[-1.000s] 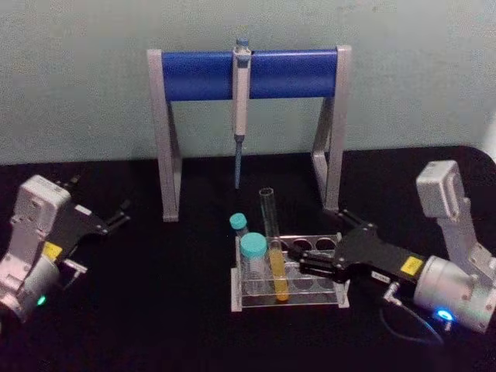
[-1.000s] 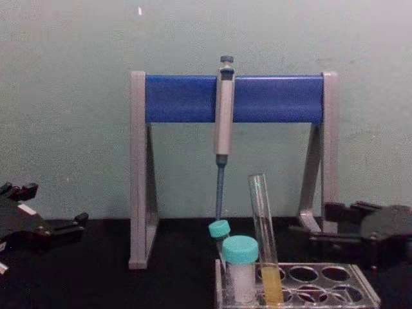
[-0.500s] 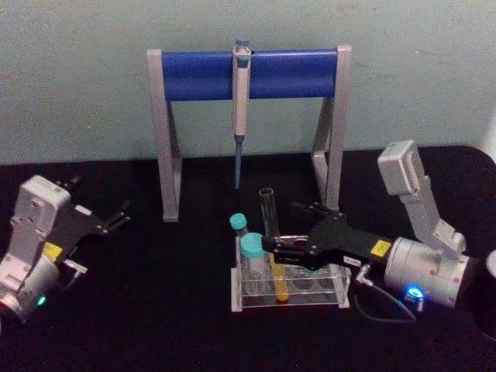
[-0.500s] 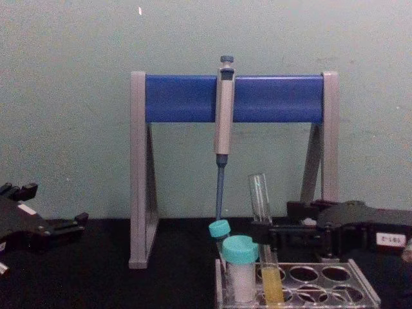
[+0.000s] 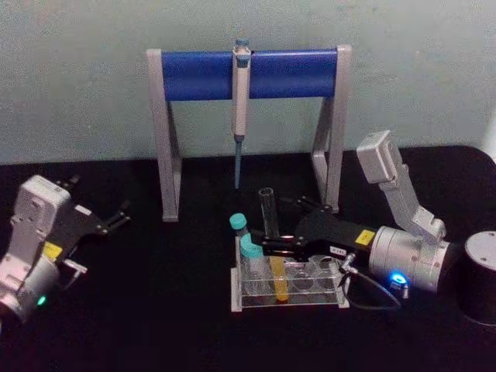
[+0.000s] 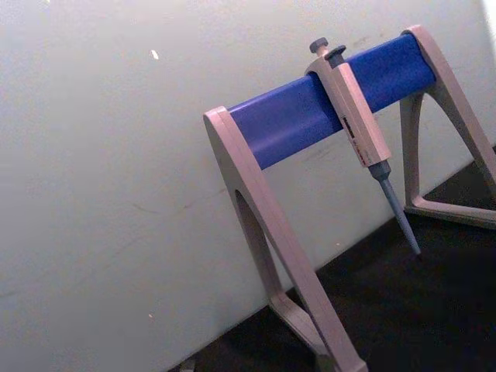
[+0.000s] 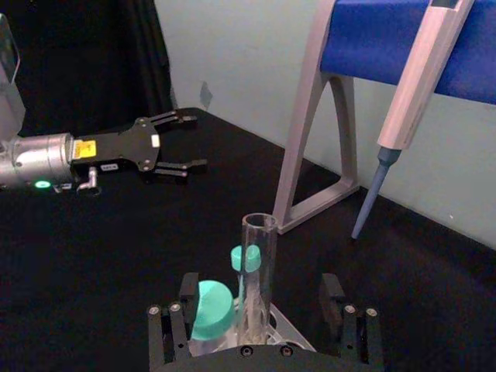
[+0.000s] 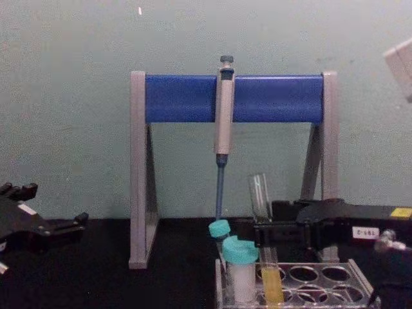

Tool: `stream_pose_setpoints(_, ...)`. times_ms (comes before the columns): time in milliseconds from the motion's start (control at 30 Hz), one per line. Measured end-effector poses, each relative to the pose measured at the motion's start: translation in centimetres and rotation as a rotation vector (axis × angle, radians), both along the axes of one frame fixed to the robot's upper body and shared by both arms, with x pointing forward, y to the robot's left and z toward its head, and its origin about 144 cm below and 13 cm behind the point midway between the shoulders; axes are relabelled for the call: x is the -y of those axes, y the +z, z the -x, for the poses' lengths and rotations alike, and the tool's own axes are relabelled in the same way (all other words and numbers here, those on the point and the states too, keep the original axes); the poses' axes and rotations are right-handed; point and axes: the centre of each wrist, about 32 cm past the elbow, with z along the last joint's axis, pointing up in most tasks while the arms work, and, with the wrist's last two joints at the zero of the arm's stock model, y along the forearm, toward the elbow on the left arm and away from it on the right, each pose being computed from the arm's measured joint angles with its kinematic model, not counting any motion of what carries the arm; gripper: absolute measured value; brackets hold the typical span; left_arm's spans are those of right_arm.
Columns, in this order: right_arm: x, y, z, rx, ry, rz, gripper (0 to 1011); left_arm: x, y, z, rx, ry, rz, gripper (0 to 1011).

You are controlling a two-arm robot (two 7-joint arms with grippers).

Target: Pick up the test tube from the test tube rack, shake it, then place it back into the test tube rack.

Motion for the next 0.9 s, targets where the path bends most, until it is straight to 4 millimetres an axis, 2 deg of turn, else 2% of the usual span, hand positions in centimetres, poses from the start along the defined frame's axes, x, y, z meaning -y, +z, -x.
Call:
stream_pose_setpoints(467, -0.04, 0.01, -0.05, 0.0, -0.002, 0.002, 994, 0.0, 0.0, 0.0, 0.0, 0.0, 0.0, 1001)
stream_pose_setpoints(567, -0.04, 0.01, -0.04, 0.0, -0.002, 0.002, 942, 0.0, 0.0, 0.0, 0.0, 0.0, 0.0, 1001)
stream_pose_setpoints(767, -0.02, 0.02, -0.02, 0.001, -0.003, 0.002, 786, 0.0, 0.0, 0.0, 0.0, 0.0, 0.0, 1001)
stream_pose_setpoints(800, -0.02, 0.02, -0.02, 0.001, -0.003, 0.002, 731, 0.0, 0.0, 0.0, 0.0, 0.0, 0.0, 1001)
stream_pose_setpoints(900, -0.01, 0.02, -0.02, 0.001, -0.003, 0.002, 675, 0.0, 0.0, 0.0, 0.0, 0.0, 0.0, 1001)
